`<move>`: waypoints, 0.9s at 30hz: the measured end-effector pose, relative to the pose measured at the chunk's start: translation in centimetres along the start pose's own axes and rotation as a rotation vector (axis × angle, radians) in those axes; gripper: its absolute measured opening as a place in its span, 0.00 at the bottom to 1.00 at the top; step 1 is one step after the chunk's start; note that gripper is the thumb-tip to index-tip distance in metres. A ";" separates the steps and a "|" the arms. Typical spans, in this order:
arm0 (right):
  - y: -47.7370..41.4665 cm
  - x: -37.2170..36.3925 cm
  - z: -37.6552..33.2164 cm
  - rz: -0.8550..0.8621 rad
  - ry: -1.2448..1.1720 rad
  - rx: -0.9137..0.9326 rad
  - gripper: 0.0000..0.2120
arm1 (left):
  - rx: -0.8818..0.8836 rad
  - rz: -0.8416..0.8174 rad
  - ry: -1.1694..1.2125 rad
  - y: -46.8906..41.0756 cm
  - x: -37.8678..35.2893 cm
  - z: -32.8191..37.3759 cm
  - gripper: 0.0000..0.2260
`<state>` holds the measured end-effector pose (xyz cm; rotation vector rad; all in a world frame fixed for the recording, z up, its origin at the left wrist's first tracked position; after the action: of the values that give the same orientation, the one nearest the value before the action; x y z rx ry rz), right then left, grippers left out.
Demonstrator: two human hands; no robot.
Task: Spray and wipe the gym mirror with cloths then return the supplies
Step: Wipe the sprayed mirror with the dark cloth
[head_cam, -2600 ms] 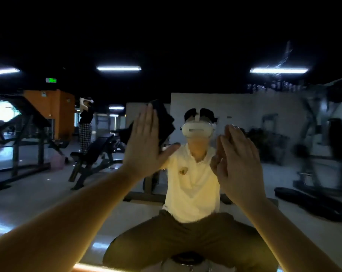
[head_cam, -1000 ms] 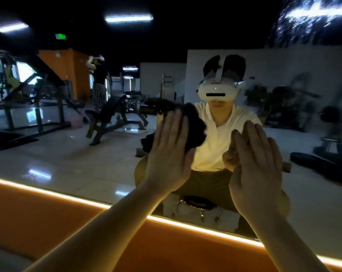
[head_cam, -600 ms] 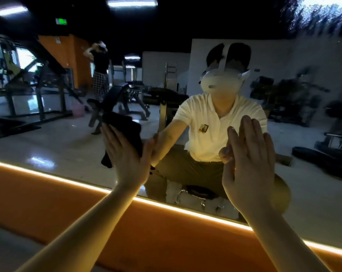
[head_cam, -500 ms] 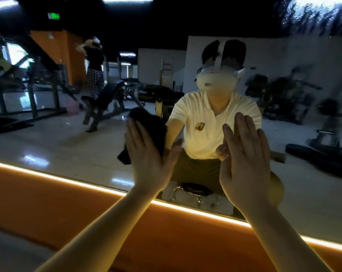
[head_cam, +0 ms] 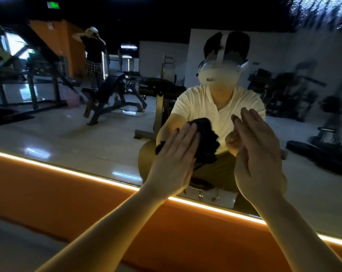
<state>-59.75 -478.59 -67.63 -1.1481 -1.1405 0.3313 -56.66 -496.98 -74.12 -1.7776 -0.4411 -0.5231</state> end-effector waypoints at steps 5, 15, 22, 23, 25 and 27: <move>0.1 -1.5 -2.1 0.006 0.111 -0.006 0.23 | 0.256 0.006 -0.114 5.0 2.7 -8.2 0.24; 1.9 -3.8 -4.4 -0.108 0.072 0.017 0.17 | 0.483 -0.020 0.201 10.3 5.1 -12.4 0.23; 3.1 -2.3 -2.5 -0.161 0.090 -0.028 0.16 | 0.242 -0.136 0.382 6.7 0.8 0.2 0.13; 3.2 -2.0 -2.3 -0.163 0.096 -0.038 0.16 | 0.206 -0.182 0.371 6.5 0.0 1.7 0.12; 3.3 -1.8 -2.2 -0.171 0.114 -0.049 0.16 | 0.131 -0.248 0.346 6.3 -1.0 3.4 0.12; 3.3 -1.9 -2.3 -0.181 0.115 -0.053 0.17 | 0.083 -0.277 0.296 6.5 -1.0 3.0 0.13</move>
<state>-57.55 -479.75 -71.36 -1.0871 -1.1469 0.0947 -53.61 -495.81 -80.56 -1.5361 -0.4948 -0.9353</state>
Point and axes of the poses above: each hand's wrist, its own y-axis away from the middle knuckle, its own x-axis out of the back of the hand, z = x × y, the point moved 5 cm from there along -y, towards the middle knuckle, and after that the axes turned 10 degrees about -z, right-handed, at the moved point
